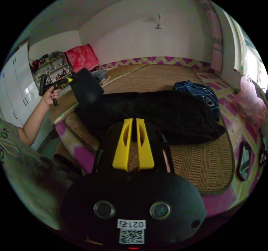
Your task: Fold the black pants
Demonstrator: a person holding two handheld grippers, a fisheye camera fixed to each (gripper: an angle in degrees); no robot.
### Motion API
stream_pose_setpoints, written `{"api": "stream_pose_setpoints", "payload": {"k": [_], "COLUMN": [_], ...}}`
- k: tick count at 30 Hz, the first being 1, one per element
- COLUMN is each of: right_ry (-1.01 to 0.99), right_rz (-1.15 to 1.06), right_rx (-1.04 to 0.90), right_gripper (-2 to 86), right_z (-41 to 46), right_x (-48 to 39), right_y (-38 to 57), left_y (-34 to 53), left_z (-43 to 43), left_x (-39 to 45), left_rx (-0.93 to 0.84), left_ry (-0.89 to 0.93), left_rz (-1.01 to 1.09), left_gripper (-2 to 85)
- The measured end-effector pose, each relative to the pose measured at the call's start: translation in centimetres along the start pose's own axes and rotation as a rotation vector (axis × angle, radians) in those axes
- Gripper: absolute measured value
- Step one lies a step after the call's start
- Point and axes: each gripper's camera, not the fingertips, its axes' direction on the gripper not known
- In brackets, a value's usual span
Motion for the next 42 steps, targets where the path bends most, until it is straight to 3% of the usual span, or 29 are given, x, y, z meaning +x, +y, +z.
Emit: {"api": "stream_pose_setpoints", "payload": {"k": [6, 10, 21, 27, 31, 34, 42], "right_ry": [-0.041, -0.087, 0.121, 0.278, 0.310, 0.188, 0.141], "right_rz": [-0.015, -0.020, -0.220, -0.526, -0.668, -0.696, -0.768], "right_rx": [-0.075, -0.111, -0.069, -0.254, -0.392, -0.504, -0.527], "right_gripper": [-0.4, -0.3, 7.7, 8.6, 8.4, 6.1, -0.6], "right_z": [3.6, 5.8, 10.0, 16.1, 20.2, 21.9, 20.8], "right_x": [-3.2, -5.5, -3.9, -1.8, -0.4, 0.5, -1.3], "right_y": [0.4, 0.3, -4.2, -9.2, -11.5, -12.1, -11.1], "left_y": [-0.4, 0.3, -3.2, -5.6, -6.4, -6.0, -3.9], "left_z": [-3.6, -2.7, -3.4, -5.0, 0.5, 4.6, 11.2], "left_x": [-18.7, -25.2, -26.2, -16.1, -8.8, -4.9, 0.4], "left_rx": [-0.060, -0.112, -0.154, -0.084, -0.181, -0.286, -0.519], "left_ry": [-0.369, -0.255, -0.149, -0.207, -0.097, -0.041, 0.033], "left_rz": [-0.303, -0.439, -0.419, -0.020, 0.271, 0.444, 0.643], "left_gripper": [-0.6, -0.5, 1.4, 1.3, 4.4, 6.4, 10.0]}}
